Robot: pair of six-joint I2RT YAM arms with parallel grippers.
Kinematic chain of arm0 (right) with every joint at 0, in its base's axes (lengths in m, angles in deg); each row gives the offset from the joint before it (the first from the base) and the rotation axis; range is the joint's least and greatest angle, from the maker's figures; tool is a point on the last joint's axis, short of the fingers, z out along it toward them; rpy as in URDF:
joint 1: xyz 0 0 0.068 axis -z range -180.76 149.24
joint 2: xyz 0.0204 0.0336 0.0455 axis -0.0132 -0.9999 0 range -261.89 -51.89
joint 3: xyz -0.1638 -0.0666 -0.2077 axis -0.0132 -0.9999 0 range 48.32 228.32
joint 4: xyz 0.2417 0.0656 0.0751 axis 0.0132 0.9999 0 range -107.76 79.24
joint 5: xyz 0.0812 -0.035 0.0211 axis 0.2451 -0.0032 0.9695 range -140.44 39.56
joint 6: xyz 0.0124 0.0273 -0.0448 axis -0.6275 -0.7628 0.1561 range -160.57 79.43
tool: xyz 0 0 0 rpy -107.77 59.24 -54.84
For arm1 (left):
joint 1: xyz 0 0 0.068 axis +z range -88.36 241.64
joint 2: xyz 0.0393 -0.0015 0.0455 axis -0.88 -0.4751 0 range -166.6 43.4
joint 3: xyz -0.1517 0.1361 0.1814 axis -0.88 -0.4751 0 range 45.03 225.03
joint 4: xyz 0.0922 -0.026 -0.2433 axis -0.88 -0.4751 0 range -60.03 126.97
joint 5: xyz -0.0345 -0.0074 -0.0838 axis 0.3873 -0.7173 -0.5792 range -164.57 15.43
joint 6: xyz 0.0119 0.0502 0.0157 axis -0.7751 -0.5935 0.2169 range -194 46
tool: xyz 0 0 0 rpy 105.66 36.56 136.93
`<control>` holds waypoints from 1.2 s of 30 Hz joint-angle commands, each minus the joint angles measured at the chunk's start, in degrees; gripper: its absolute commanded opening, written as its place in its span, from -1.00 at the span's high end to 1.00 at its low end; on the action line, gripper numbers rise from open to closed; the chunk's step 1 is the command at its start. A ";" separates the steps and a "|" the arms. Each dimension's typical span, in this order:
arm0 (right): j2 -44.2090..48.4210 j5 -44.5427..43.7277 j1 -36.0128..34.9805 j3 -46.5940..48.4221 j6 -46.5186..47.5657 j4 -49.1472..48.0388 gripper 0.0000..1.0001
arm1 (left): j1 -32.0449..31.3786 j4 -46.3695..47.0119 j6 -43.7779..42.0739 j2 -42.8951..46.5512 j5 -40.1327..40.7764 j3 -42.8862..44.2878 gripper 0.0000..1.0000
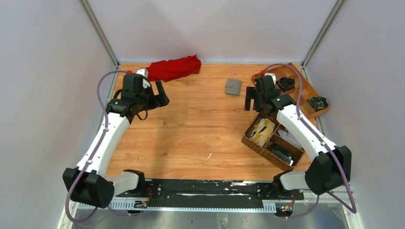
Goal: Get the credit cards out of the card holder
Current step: Move the card holder to the center of the board.
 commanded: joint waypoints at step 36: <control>-66.44 1.98 1.20 65.59 -3.17 11.98 -0.97 | -20.26 9.12 7.47 3.56 1.63 -18.59 -1.00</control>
